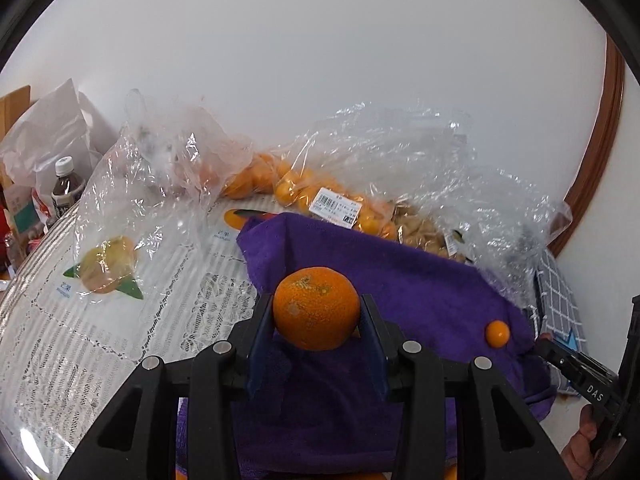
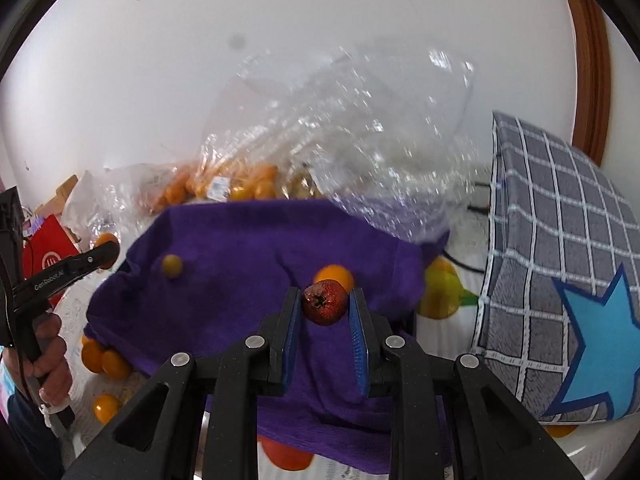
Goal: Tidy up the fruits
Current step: 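Carry the red fruit and large orange onto the purple towel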
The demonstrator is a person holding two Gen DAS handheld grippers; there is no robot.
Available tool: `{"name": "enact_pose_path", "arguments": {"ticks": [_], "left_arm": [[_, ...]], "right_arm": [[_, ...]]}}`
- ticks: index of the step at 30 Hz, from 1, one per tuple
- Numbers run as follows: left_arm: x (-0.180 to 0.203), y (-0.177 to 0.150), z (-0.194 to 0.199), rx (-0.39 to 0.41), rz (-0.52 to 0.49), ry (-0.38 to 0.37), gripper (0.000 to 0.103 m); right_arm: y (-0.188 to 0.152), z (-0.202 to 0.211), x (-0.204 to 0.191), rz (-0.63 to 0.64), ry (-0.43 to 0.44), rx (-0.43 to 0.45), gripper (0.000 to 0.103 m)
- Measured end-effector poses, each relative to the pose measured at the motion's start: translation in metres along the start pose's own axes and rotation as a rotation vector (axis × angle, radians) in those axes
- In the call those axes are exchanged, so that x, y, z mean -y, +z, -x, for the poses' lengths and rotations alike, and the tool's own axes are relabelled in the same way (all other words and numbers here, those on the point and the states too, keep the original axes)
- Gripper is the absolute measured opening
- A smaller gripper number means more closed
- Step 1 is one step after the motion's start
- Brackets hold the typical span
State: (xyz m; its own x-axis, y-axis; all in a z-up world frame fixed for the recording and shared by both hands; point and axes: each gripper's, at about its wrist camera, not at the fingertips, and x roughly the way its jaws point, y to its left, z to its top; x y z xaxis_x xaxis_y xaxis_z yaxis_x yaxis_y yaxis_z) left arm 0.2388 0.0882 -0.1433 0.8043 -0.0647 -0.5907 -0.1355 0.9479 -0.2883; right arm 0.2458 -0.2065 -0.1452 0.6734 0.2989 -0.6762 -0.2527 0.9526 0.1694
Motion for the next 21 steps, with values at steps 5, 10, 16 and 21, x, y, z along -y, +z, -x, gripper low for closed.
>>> {"name": "enact_pose_path", "arguments": {"ticks": [5,10,16,21], "left_arm": [[0.001,-0.004,-0.011,-0.066,-0.004,0.001,0.040],[0.004,-0.008,-0.018,-0.095,-0.033,0.029,0.040],[0.004,-0.009,-0.022,-0.115,-0.039,0.027,0.040],[0.005,-0.010,-0.023,-0.121,-0.033,0.023,0.040]], "right_arm": [[-0.006,-0.011,0.011,-0.036,0.001,-0.027,0.024],[-0.009,-0.021,0.013,-0.042,0.014,-0.046,0.024],[-0.013,-0.033,0.007,-0.010,0.010,-0.076,0.024],[-0.015,-0.035,0.002,0.008,0.017,-0.081,0.024]]}}
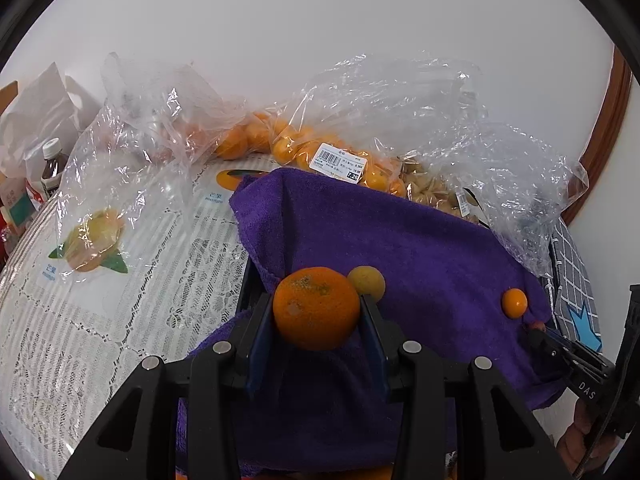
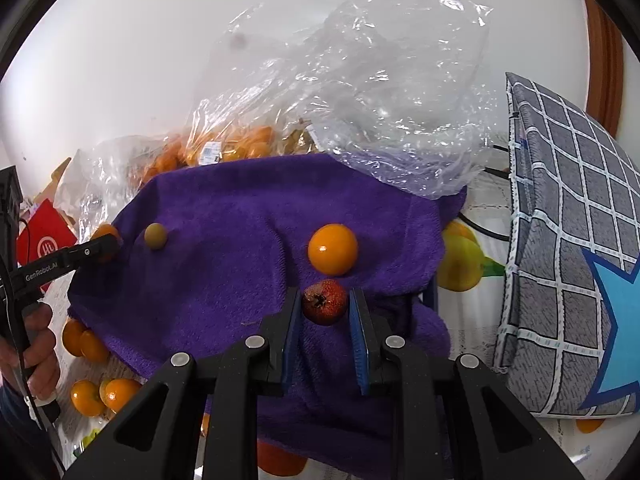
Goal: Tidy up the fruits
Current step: 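Carry the red fruit and large orange onto the purple towel, then open the right gripper to release the red fruit while the left gripper releases the orange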
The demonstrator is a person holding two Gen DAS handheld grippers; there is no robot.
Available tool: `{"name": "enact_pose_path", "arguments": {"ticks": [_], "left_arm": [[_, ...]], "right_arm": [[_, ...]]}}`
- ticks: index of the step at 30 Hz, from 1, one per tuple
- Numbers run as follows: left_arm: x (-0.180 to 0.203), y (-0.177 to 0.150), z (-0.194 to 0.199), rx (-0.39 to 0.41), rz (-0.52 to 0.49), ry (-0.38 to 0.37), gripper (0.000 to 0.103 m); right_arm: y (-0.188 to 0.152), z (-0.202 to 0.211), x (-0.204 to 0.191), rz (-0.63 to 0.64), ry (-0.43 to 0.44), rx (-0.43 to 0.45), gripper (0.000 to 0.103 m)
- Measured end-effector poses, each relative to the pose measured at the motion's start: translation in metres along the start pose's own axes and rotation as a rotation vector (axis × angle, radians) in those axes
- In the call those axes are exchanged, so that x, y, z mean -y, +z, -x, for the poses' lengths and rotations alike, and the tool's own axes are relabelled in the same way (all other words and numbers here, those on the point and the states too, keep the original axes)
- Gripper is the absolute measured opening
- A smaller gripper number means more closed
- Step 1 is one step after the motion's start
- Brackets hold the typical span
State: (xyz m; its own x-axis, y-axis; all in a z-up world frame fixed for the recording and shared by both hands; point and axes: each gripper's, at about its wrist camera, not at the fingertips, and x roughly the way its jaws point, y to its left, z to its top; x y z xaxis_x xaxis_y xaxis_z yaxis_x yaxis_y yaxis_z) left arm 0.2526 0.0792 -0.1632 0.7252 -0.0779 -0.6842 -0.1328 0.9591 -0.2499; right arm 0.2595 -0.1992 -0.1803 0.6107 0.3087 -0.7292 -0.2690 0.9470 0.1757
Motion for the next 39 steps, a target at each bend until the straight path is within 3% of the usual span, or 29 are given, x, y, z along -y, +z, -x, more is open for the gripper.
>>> {"name": "enact_pose_path", "arguments": {"ticks": [13,14,17,19,23,30,34,39], "left_arm": [[0.009,-0.003,-0.003,0.013,-0.068,0.036,0.040],[0.010,-0.004,-0.005,0.011,-0.076,0.044,0.040],[0.011,-0.005,-0.008,0.002,-0.091,0.051,0.040],[0.014,-0.005,-0.007,0.000,-0.101,0.044,0.040],[0.020,-0.008,-0.007,0.004,-0.134,0.043,0.040],[0.019,-0.008,-0.011,-0.026,-0.126,0.012,0.040],[0.015,-0.008,0.000,0.033,-0.102,-0.023,0.049],[0.009,-0.007,0.007,0.074,-0.063,-0.035,0.050]], "right_arm": [[-0.001,-0.004,-0.005,0.021,-0.016,-0.011,0.024],[-0.001,-0.005,-0.006,0.022,-0.014,-0.011,0.026],[0.000,-0.004,-0.004,0.007,-0.004,-0.012,0.047],[0.000,-0.001,-0.001,-0.008,0.010,-0.004,0.049],[0.001,0.009,-0.004,-0.003,0.012,0.039,0.067],[0.002,0.022,-0.004,-0.011,-0.001,0.099,0.069],[0.002,0.029,-0.003,-0.017,0.011,0.132,0.069],[0.003,0.034,-0.006,0.007,-0.015,0.143,0.069]]}}
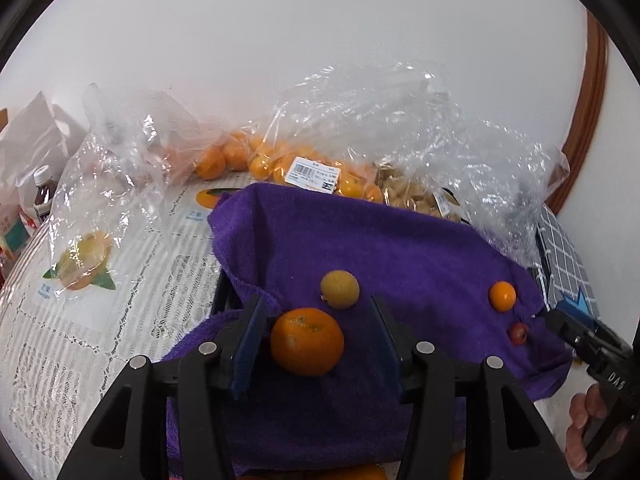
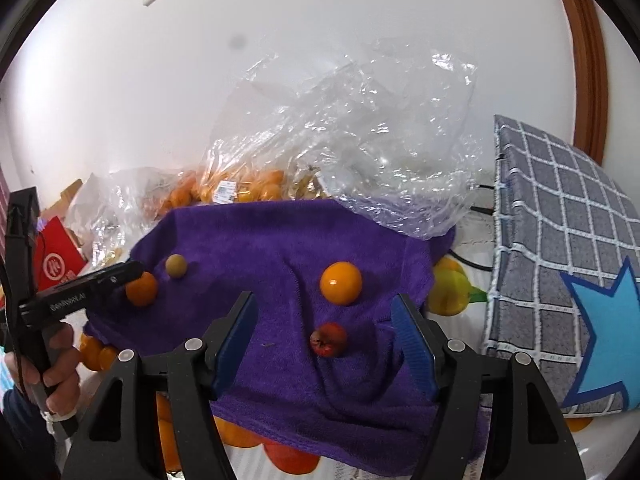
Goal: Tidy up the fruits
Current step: 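Open the right gripper to release the red fruit while the left gripper releases the orange, then grasp a large orange with the right gripper while the left gripper grasps another large orange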
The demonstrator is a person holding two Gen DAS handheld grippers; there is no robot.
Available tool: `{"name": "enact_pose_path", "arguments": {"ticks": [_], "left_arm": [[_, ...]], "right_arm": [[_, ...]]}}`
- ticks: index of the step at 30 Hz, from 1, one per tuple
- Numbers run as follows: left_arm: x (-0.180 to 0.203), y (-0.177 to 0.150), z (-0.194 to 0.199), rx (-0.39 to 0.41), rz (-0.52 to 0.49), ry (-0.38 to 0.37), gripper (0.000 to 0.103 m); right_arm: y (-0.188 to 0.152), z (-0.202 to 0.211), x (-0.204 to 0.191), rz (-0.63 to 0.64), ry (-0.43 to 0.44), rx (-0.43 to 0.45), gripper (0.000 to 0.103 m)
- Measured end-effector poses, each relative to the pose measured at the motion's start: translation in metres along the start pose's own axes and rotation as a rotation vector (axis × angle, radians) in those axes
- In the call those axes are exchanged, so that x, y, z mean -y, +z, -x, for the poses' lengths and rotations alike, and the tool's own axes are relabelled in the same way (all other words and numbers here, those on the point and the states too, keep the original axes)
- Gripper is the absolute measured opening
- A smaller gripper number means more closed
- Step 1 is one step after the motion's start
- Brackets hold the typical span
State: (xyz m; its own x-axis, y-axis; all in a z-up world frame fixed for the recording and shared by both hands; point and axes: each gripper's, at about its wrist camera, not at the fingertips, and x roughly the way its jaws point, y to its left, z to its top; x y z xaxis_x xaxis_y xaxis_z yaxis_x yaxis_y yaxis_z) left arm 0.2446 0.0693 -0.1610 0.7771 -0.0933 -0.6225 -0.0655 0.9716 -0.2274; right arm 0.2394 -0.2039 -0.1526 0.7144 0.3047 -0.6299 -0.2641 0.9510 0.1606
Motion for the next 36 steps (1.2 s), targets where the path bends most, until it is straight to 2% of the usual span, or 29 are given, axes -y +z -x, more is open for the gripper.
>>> {"name": "enact_pose_path", "arguments": {"ticks": [4,8,12,16,24,28,31,33,36], "left_arm": [[-0.002,0.003,0.014,0.050,0.020,-0.027,0.050],[-0.009,0.004,0.024,0.116,0.053,-0.033,0.050],[-0.010,0.004,0.018,0.077,0.047,-0.011,0.050],[-0.003,0.001,0.023,0.096,-0.004,-0.023,0.050],[0.008,-0.002,0.022,0.052,-0.022,-0.107,0.050],[0.009,-0.002,0.034,0.064,-0.012,-0.073,0.050],[0.002,-0.008,0.050,0.040,0.006,-0.069,0.050],[-0.003,-0.016,0.063,0.060,-0.016,-0.051,0.050],[-0.014,-0.030,0.080,0.063,-0.017,-0.041,0.050]], "right_arm": [[0.001,0.001,0.001,-0.016,-0.020,0.005,0.069],[0.002,0.009,0.000,-0.013,0.014,0.026,0.069],[0.003,0.021,-0.003,-0.001,0.058,0.056,0.069],[0.007,0.030,-0.006,0.015,0.054,0.080,0.068],[0.013,0.047,-0.006,0.000,0.059,0.106,0.066],[0.015,0.054,-0.008,0.003,0.065,0.111,0.065],[0.011,0.055,-0.009,-0.001,0.065,0.064,0.065],[0.003,0.059,-0.015,0.019,0.050,0.037,0.059],[-0.015,0.070,-0.029,0.042,0.067,0.017,0.058]]}}
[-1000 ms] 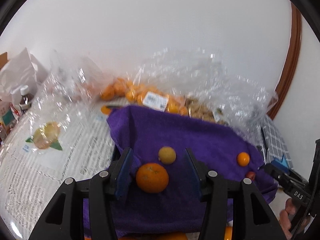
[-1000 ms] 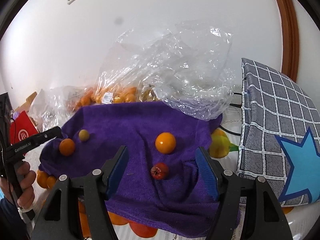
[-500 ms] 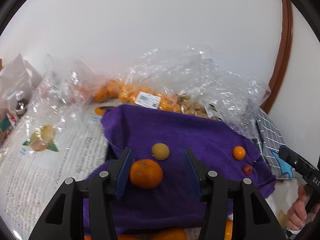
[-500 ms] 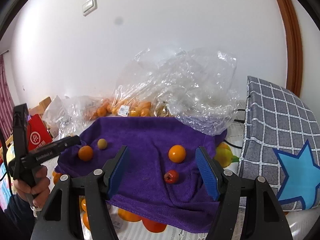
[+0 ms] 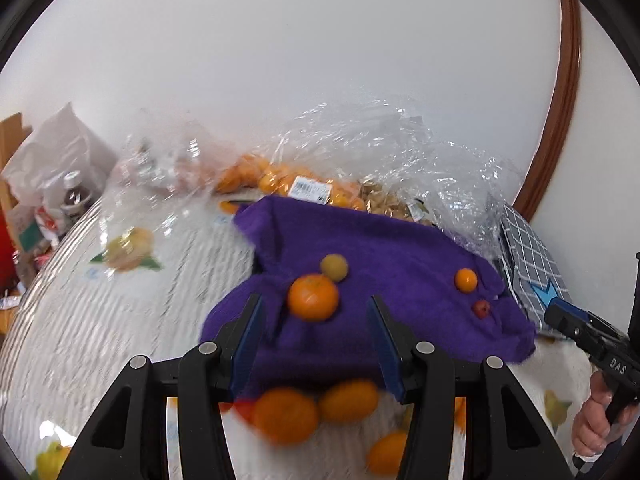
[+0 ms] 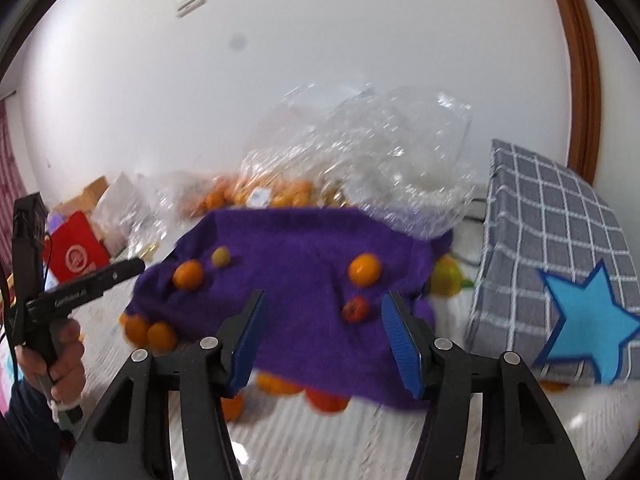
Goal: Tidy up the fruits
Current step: 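Grasp a large orange with the right gripper while the left gripper grasps another large orange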
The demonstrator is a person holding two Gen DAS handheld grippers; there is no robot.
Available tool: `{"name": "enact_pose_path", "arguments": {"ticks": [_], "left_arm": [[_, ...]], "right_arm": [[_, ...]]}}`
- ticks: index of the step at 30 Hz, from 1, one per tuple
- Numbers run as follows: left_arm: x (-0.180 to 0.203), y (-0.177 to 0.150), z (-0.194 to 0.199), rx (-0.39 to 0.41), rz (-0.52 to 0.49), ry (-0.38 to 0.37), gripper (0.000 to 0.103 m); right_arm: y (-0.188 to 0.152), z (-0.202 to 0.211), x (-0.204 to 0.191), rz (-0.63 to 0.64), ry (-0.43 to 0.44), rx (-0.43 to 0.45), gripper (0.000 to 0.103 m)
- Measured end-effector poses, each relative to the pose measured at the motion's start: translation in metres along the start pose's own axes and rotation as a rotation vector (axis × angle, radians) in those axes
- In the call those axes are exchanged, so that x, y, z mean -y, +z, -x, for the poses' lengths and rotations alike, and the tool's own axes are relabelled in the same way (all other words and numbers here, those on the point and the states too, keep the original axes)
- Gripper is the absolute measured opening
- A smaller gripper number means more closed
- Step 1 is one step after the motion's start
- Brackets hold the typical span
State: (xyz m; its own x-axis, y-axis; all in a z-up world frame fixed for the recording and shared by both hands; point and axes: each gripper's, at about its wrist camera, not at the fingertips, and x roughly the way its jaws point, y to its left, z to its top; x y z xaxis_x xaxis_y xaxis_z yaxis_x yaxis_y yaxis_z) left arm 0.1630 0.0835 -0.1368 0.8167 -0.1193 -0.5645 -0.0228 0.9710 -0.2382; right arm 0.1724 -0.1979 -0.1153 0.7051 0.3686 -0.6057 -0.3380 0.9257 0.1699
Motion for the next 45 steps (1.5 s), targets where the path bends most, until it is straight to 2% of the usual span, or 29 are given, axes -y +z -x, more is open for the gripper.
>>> {"name": "enact_pose_path", "arguments": {"ticks": [5,8,12,15,19,22,28,36,38,41,45], "left_arm": [[-0.018,-0.022,0.013,-0.008,0.032,0.000,0.055],[-0.023,-0.032,0.013,-0.023,0.052,0.013,0.055],[-0.022,-0.036,0.012,-0.007,0.031,0.029,0.062],[-0.026,-0.035,0.010,-0.016,0.056,0.016,0.062],[-0.032,-0.034,0.012,0.004,0.075,0.054,0.062],[-0.035,-0.034,0.018,0.031,0.090,0.049,0.062],[-0.039,-0.035,0.014,0.009,0.120,0.033,0.062],[-0.028,-0.036,0.010,-0.010,0.072,0.037,0.062],[-0.032,-0.037,0.009,-0.020,0.091,0.035,0.062],[-0.038,-0.037,0.008,-0.022,0.121,0.028,0.062],[-0.038,-0.038,0.007,-0.034,0.121,-0.001,0.062]], "right_arm": [[-0.033,0.015,-0.030,0.039,0.095,-0.014,0.057],[-0.044,0.012,-0.041,0.044,0.122,-0.032,0.057],[-0.053,0.006,-0.050,0.029,0.204,-0.070,0.057],[-0.056,-0.002,-0.054,0.040,0.219,-0.099,0.057],[-0.060,-0.013,-0.058,0.049,0.241,-0.144,0.057],[-0.060,-0.023,-0.061,0.058,0.226,-0.168,0.057],[-0.055,-0.036,-0.065,0.075,0.171,-0.173,0.057],[-0.055,-0.055,-0.076,0.123,0.132,-0.233,0.057],[-0.057,-0.061,-0.077,0.133,0.120,-0.267,0.052],[-0.060,-0.061,-0.079,0.145,0.080,-0.268,0.043],[-0.062,-0.051,-0.076,0.143,0.074,-0.237,0.043]]}}
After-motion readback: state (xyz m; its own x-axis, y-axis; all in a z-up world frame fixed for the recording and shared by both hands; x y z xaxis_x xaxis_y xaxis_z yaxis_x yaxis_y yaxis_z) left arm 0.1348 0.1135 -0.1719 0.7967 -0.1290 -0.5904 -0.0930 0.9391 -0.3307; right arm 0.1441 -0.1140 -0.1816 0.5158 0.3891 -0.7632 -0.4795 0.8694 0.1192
